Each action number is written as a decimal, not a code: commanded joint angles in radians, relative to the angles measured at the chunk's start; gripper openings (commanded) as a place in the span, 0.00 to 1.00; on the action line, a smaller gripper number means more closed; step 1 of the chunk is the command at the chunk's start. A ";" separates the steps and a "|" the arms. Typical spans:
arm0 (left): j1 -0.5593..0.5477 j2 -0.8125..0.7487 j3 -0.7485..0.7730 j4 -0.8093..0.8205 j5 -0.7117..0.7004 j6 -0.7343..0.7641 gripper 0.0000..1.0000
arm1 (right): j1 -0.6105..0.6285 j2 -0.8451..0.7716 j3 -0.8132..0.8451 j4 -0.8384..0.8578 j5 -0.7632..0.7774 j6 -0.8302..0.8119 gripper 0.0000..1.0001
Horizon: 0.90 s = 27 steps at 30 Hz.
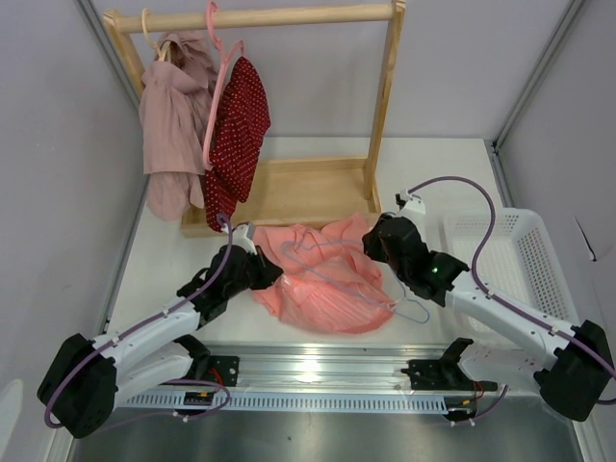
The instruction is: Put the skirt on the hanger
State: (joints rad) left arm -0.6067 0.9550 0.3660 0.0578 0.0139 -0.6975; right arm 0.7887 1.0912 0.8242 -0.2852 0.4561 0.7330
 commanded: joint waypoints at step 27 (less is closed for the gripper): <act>-0.181 -0.136 0.212 -0.261 -0.001 0.306 0.36 | 0.012 0.070 0.044 -0.026 0.015 0.008 0.00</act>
State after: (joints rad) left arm -0.7124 0.8284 0.4934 -0.1032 0.0483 -0.5007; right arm 0.8036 1.1507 0.8040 -0.2989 0.4358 0.7330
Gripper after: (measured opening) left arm 0.343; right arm 0.252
